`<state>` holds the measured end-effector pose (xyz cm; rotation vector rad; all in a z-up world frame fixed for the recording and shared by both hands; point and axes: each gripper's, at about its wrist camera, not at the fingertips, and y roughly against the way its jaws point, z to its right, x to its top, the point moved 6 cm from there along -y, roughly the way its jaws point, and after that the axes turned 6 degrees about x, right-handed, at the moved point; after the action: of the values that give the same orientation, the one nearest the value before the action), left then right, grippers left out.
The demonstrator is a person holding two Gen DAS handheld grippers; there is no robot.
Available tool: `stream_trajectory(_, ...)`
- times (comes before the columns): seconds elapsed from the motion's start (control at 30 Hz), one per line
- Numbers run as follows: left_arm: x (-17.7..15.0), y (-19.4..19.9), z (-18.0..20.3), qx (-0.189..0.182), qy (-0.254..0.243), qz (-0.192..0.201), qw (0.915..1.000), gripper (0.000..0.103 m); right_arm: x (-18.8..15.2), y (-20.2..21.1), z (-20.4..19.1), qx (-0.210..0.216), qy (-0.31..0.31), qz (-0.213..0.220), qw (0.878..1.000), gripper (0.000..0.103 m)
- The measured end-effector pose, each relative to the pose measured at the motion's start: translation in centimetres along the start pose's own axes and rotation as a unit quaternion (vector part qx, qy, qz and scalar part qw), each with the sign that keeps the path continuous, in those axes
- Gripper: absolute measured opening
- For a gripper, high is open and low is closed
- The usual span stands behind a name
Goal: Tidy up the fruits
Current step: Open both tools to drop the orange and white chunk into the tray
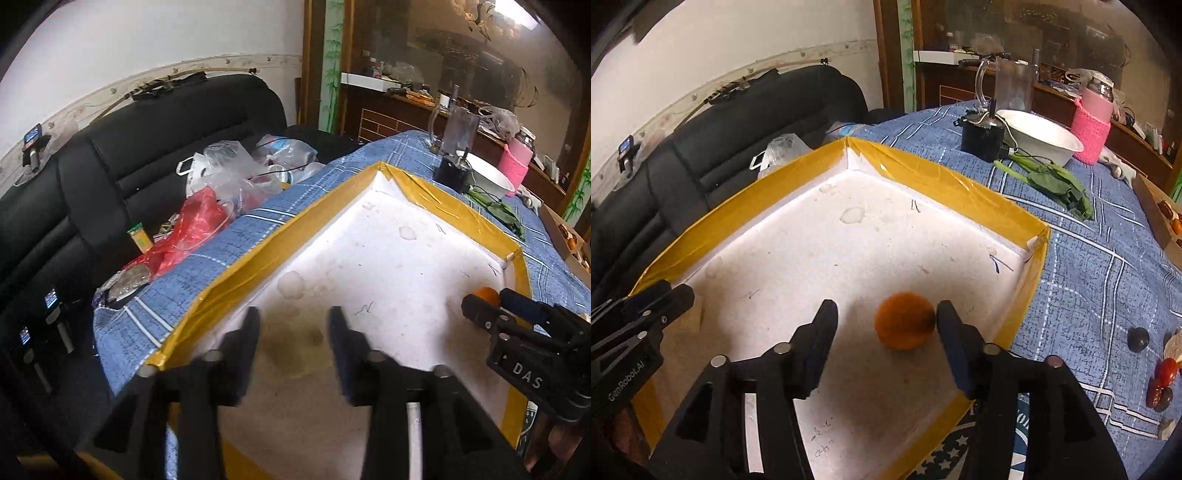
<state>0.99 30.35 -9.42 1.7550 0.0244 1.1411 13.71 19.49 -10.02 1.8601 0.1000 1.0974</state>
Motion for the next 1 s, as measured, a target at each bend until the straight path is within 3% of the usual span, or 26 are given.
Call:
stream_trajectory(0.1, 0.3, 1.0, -0.3, 0.002, 0.009, 0.016, 0.9998, 0.075, 0.1, 0.9, 0.2, -0.001, -0.003, 0.010, 1.000, 0.059)
stream_trajectory(0.37, 0.6, 4.2, 0.7, 0.008, -0.014, 0.055, 0.9983, 0.083, -0.6, 5.3, 2.4, -0.012, -0.029, 0.051, 0.998, 0.071)
stream_trajectory(0.6, 0.1, 7.9, 4.1, -0.014, -0.041, 0.090, 0.9950, 0.086, -2.7, 10.4, 5.8, -0.024, -0.059, 0.085, 0.994, 0.077)
stream_trajectory(0.77, -1.1, 9.6, 8.1, -0.050, -0.070, 0.098, 0.9915, 0.089, -6.5, 14.2, 10.5, -0.042, -0.101, 0.094, 0.990, 0.079)
stream_trajectory(1.0, -4.6, 10.4, 16.4, -0.103, -0.150, 0.089, 0.9792, 0.090, -14.6, 19.0, 20.1, -0.119, -0.182, 0.082, 0.973, 0.079)
